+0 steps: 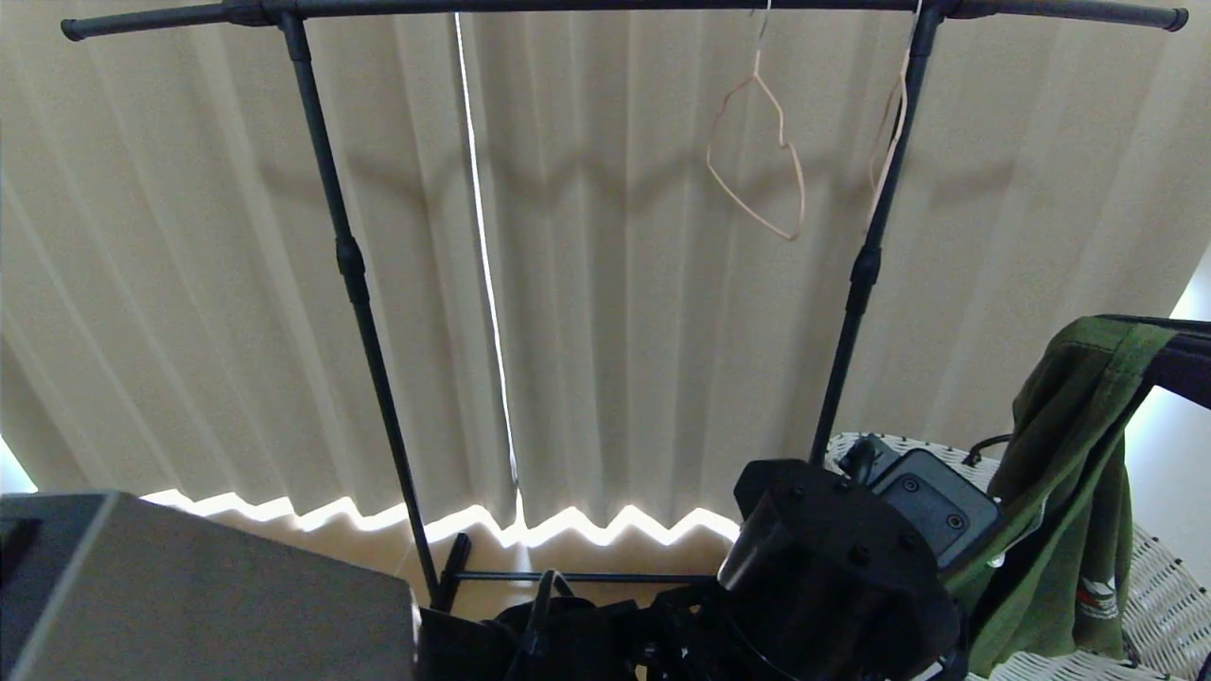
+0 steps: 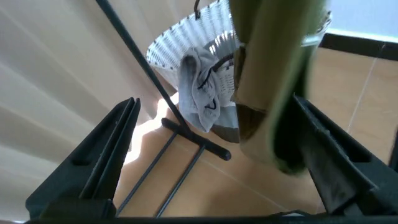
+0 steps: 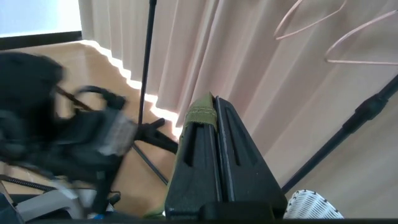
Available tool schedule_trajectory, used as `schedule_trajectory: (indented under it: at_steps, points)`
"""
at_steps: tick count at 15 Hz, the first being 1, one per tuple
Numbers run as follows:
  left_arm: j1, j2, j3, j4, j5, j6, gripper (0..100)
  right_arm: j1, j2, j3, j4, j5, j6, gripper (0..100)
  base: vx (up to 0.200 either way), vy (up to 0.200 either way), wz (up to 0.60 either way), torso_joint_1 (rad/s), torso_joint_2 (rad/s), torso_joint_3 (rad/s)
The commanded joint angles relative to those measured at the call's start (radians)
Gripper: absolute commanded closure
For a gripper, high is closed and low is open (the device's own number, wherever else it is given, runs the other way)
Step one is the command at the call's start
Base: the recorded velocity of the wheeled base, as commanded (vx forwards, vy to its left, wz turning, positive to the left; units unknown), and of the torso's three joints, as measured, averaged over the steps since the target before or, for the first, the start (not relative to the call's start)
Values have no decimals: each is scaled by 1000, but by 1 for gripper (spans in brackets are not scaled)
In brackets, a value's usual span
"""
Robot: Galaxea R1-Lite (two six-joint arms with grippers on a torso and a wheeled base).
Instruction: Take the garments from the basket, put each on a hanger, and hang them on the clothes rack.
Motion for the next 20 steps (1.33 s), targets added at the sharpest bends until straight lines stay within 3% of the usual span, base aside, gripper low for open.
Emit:
schedule_trajectory:
  at_steps: [1,5,6,8,11,14,16,18,20]
  points:
    - [13,38,10,-9,6,-14,0,1,-26,7,-1,0,0,100,0,0,0,0,0,0]
    - [13,36,89,-73,9,-18,0,1,-38,7,-1,-1,0,100,0,0,0,0,0,0]
    - [12,36,104,-81,9,-18,100,1,-38,6,-1,-3,0,100,0,0,0,0,0,0]
    - [8,32,125,-93,10,-15,100,1,-38,6,-1,-6,8,100,0,0,0,0,0,0]
    - [1,26,245,-334,29,20,100,-9,-32,7,-1,-11,81,100,0,0,0,0,0,0]
    - [27,-120,357,-329,24,35,100,-30,-9,11,4,-32,80,100,0,0,0,0,0,0]
    - [64,-252,385,-260,25,38,100,-32,19,15,-1,-57,80,100,0,0,0,0,0,0]
    - [140,-415,362,-45,29,43,100,-32,42,-8,-16,-69,77,100,0,0,0,0,0,0]
    - [209,-519,325,63,29,41,100,-33,72,-34,-67,-73,75,100,0,0,0,0,0,0]
